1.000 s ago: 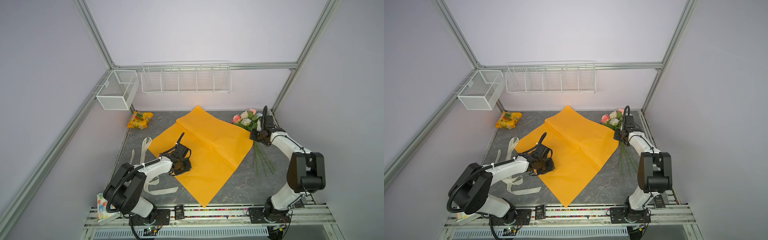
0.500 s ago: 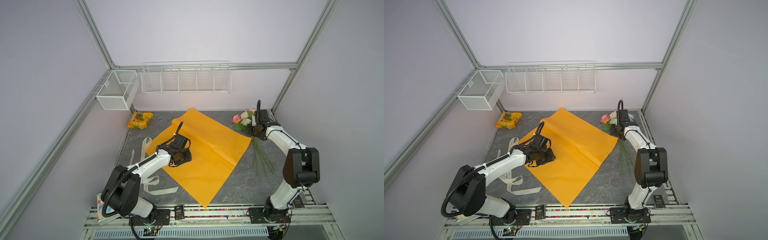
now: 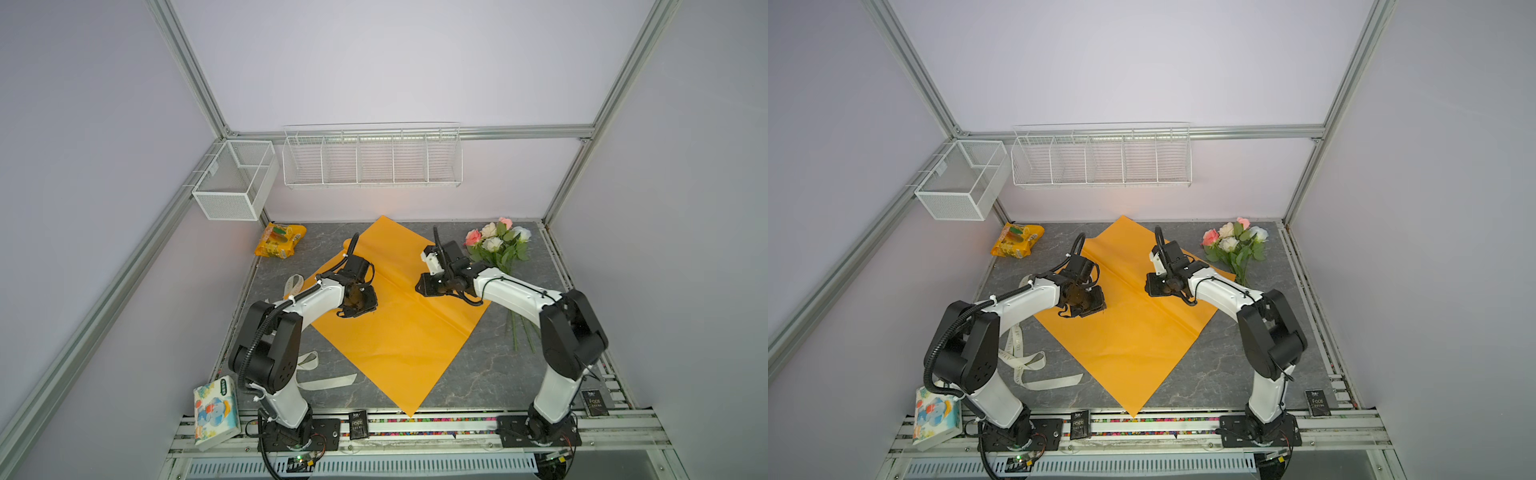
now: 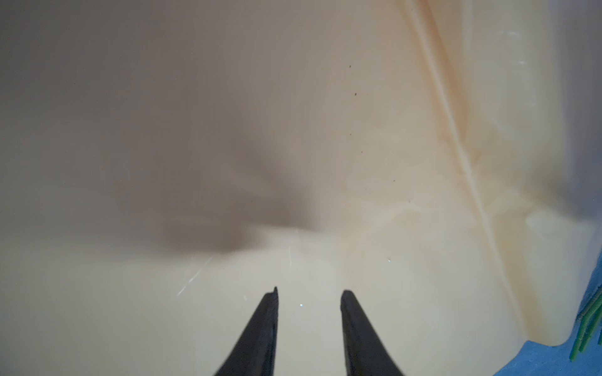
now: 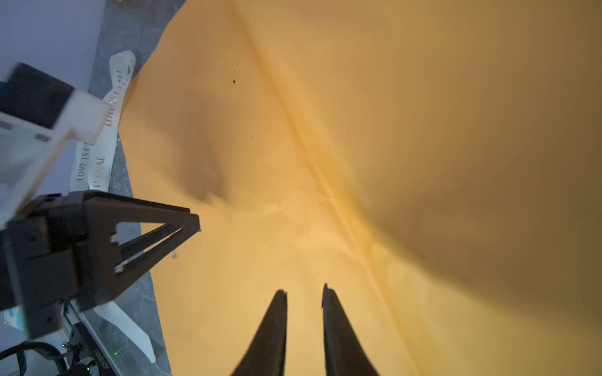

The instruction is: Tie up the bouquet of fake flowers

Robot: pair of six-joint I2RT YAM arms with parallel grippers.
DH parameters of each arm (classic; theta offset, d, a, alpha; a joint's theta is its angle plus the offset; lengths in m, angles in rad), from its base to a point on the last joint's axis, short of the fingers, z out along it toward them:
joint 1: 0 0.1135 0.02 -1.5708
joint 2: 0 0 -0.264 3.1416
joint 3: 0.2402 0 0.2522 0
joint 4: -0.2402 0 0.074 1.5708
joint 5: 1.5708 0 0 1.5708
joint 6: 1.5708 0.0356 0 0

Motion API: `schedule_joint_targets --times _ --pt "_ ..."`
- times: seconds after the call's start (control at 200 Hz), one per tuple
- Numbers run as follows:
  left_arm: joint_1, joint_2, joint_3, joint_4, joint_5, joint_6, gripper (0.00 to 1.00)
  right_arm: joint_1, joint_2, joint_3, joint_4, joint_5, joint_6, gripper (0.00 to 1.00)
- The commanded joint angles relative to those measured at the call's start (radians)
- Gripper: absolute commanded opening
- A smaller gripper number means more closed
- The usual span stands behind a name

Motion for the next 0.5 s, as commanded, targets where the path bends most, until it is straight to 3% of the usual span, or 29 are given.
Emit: schedule_joint_targets --times 0.0,0.14,0.495 --pt "0.008 0.023 0.035 -0.025 0.019 0.032 0.34 0.001 0.091 0.082 0.010 0.054 0.024 0.22" --pt "0.010 0.035 0.032 -0.021 0.021 0.039 0.34 -0.017 0.202 0.155 -0.034 0.075 -0.014 0.20" --pt "0.010 0.089 0.059 -0.011 0.072 0.039 0.33 -0.118 0.343 0.164 -0.076 0.052 -0.060 0.18"
